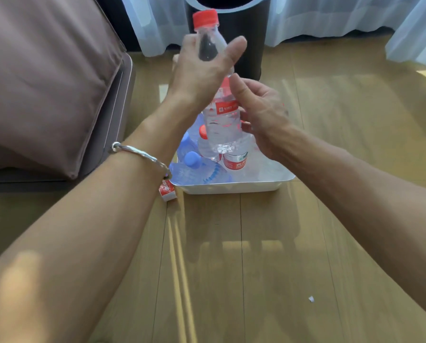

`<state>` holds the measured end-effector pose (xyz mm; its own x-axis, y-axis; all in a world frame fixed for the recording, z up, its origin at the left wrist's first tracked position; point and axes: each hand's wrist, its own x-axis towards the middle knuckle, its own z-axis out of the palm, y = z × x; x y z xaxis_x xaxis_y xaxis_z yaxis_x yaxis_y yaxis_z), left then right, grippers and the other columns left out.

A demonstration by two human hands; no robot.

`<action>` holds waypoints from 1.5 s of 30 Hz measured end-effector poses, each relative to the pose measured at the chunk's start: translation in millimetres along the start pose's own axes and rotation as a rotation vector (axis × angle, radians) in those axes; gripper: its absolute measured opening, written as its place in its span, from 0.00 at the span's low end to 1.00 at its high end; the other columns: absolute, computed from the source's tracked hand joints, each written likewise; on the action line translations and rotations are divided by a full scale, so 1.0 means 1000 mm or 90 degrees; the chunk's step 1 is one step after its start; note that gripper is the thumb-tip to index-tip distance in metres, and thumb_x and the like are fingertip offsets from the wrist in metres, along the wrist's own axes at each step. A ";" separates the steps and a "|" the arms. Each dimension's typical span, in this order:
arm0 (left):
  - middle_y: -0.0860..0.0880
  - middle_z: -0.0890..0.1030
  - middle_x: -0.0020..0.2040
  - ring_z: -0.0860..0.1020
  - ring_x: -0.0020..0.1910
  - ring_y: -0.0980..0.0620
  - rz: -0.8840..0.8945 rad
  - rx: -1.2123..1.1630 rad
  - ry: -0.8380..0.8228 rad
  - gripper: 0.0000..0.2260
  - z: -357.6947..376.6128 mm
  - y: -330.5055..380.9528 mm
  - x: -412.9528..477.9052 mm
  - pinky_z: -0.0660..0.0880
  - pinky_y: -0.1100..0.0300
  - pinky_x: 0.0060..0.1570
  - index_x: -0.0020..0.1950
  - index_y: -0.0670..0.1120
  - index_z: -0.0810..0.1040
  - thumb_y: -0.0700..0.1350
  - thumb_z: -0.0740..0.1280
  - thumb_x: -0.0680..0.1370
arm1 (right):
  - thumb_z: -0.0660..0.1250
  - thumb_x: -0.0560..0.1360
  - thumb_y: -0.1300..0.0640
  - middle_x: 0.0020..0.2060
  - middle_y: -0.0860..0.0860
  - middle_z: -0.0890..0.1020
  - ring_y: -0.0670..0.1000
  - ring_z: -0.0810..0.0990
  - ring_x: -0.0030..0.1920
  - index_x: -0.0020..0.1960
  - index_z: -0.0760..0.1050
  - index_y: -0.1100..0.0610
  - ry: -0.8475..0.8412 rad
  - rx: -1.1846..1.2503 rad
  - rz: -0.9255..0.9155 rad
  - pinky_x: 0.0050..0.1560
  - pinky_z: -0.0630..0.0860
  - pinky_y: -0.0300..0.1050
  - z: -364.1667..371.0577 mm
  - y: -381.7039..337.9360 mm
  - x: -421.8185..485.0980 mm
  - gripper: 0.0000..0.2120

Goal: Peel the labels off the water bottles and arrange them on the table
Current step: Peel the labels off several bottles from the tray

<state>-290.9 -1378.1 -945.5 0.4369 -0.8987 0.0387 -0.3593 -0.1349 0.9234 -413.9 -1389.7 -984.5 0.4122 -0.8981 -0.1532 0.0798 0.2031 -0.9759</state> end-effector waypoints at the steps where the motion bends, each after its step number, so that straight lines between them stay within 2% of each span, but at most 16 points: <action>1: 0.52 0.78 0.53 0.79 0.53 0.54 -0.036 0.044 -0.020 0.28 0.000 0.000 0.001 0.77 0.55 0.54 0.57 0.50 0.68 0.66 0.72 0.68 | 0.64 0.81 0.50 0.41 0.50 0.84 0.47 0.84 0.40 0.54 0.80 0.58 0.012 -0.014 -0.017 0.37 0.78 0.37 -0.002 0.001 0.000 0.12; 3: 0.51 0.76 0.55 0.78 0.56 0.51 -0.100 0.081 -0.030 0.36 0.002 -0.001 -0.002 0.77 0.48 0.57 0.60 0.49 0.63 0.68 0.73 0.64 | 0.65 0.81 0.51 0.40 0.50 0.85 0.48 0.85 0.40 0.52 0.81 0.58 0.017 -0.041 -0.044 0.39 0.79 0.39 -0.005 0.002 -0.002 0.12; 5: 0.52 0.76 0.53 0.79 0.54 0.50 -0.116 0.054 -0.015 0.37 0.006 -0.003 -0.005 0.78 0.46 0.56 0.60 0.49 0.61 0.66 0.74 0.64 | 0.65 0.81 0.52 0.39 0.49 0.85 0.47 0.85 0.41 0.50 0.82 0.57 0.013 -0.056 -0.061 0.40 0.79 0.40 -0.007 0.003 -0.004 0.10; 10: 0.52 0.79 0.46 0.82 0.48 0.52 -0.091 -0.046 0.038 0.21 -0.005 0.004 -0.003 0.81 0.48 0.51 0.50 0.49 0.70 0.51 0.78 0.67 | 0.68 0.78 0.61 0.46 0.53 0.86 0.52 0.85 0.47 0.52 0.82 0.58 0.054 -0.024 -0.053 0.48 0.83 0.45 -0.009 0.003 -0.005 0.06; 13: 0.51 0.80 0.44 0.82 0.44 0.51 -0.065 -0.090 0.059 0.17 -0.009 0.007 -0.003 0.81 0.48 0.50 0.48 0.49 0.73 0.49 0.74 0.63 | 0.68 0.77 0.63 0.44 0.53 0.85 0.53 0.85 0.47 0.47 0.82 0.56 0.101 -0.105 -0.037 0.42 0.82 0.44 -0.012 0.005 -0.002 0.05; 15: 0.51 0.81 0.45 0.82 0.44 0.52 -0.035 -0.076 0.048 0.15 -0.009 0.008 -0.005 0.81 0.48 0.52 0.47 0.51 0.73 0.48 0.72 0.64 | 0.66 0.78 0.60 0.45 0.53 0.86 0.51 0.86 0.46 0.47 0.81 0.55 0.083 -0.076 -0.003 0.41 0.80 0.42 -0.014 -0.001 -0.002 0.05; 19: 0.49 0.84 0.46 0.84 0.46 0.51 0.011 -0.030 0.015 0.18 -0.008 0.009 -0.007 0.81 0.48 0.51 0.48 0.55 0.74 0.48 0.78 0.64 | 0.64 0.80 0.45 0.47 0.53 0.85 0.50 0.86 0.48 0.50 0.76 0.56 -0.010 -0.099 0.020 0.43 0.82 0.44 -0.013 -0.011 -0.001 0.13; 22: 0.51 0.84 0.43 0.84 0.44 0.52 0.011 -0.031 0.009 0.18 -0.006 0.010 -0.005 0.81 0.48 0.51 0.46 0.55 0.74 0.47 0.79 0.64 | 0.70 0.76 0.46 0.49 0.58 0.84 0.56 0.85 0.49 0.48 0.71 0.55 -0.028 -0.201 -0.004 0.47 0.84 0.51 -0.010 -0.010 0.000 0.13; 24: 0.51 0.84 0.43 0.84 0.44 0.52 0.012 -0.025 0.000 0.18 -0.007 0.010 -0.005 0.81 0.48 0.51 0.47 0.55 0.74 0.47 0.79 0.63 | 0.70 0.76 0.49 0.44 0.54 0.83 0.51 0.84 0.43 0.46 0.72 0.54 -0.053 -0.225 -0.014 0.45 0.83 0.45 -0.012 -0.011 0.000 0.10; 29: 0.47 0.85 0.47 0.84 0.46 0.50 -0.002 -0.068 -0.013 0.16 -0.016 0.010 -0.004 0.83 0.51 0.47 0.49 0.51 0.77 0.43 0.76 0.64 | 0.66 0.79 0.58 0.41 0.50 0.81 0.46 0.82 0.42 0.43 0.73 0.56 -0.145 -0.101 0.000 0.46 0.80 0.43 -0.017 -0.004 -0.002 0.06; 31: 0.49 0.84 0.44 0.83 0.42 0.52 -0.002 -0.078 -0.011 0.14 -0.015 0.008 -0.004 0.82 0.57 0.42 0.47 0.49 0.78 0.42 0.74 0.64 | 0.65 0.79 0.62 0.42 0.50 0.81 0.45 0.83 0.41 0.42 0.72 0.58 -0.146 -0.045 0.019 0.44 0.79 0.40 -0.018 -0.001 -0.003 0.07; 34: 0.52 0.81 0.37 0.80 0.37 0.54 -0.009 -0.108 0.002 0.08 -0.015 0.006 -0.003 0.79 0.58 0.38 0.43 0.48 0.79 0.41 0.72 0.66 | 0.62 0.80 0.65 0.44 0.54 0.80 0.48 0.83 0.44 0.41 0.70 0.59 -0.154 0.002 0.055 0.49 0.81 0.44 -0.030 0.008 -0.003 0.09; 37: 0.50 0.80 0.39 0.79 0.38 0.53 -0.022 -0.168 -0.019 0.09 -0.015 0.006 -0.003 0.80 0.55 0.41 0.45 0.45 0.78 0.44 0.68 0.66 | 0.63 0.78 0.62 0.45 0.57 0.79 0.52 0.81 0.46 0.43 0.70 0.60 -0.171 0.007 0.096 0.49 0.81 0.46 -0.039 0.015 -0.005 0.06; 40: 0.48 0.79 0.42 0.79 0.40 0.52 -0.014 -0.187 -0.042 0.14 -0.015 0.006 -0.002 0.80 0.54 0.43 0.51 0.43 0.76 0.44 0.67 0.66 | 0.62 0.80 0.64 0.43 0.55 0.80 0.49 0.83 0.41 0.44 0.71 0.60 -0.156 -0.026 0.110 0.42 0.81 0.43 -0.038 0.015 -0.004 0.06; 42: 0.48 0.78 0.42 0.79 0.40 0.52 -0.013 -0.179 -0.053 0.13 -0.016 0.004 -0.002 0.80 0.54 0.45 0.50 0.44 0.76 0.44 0.66 0.66 | 0.65 0.79 0.61 0.42 0.54 0.82 0.47 0.84 0.41 0.47 0.74 0.60 -0.160 -0.049 0.120 0.44 0.80 0.45 -0.042 0.011 0.000 0.03; 45: 0.49 0.78 0.43 0.79 0.42 0.53 0.009 -0.122 -0.102 0.08 -0.017 0.003 -0.005 0.80 0.57 0.44 0.49 0.45 0.74 0.44 0.67 0.71 | 0.61 0.77 0.42 0.57 0.55 0.82 0.53 0.84 0.56 0.66 0.72 0.57 -0.246 -0.134 0.136 0.55 0.81 0.51 -0.045 0.002 0.001 0.24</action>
<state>-280.0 -1366.8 -936.7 0.2918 -0.9565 0.0049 -0.1953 -0.0545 0.9792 -453.7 -1407.9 -993.8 0.7090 -0.6263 -0.3241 -0.2125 0.2484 -0.9451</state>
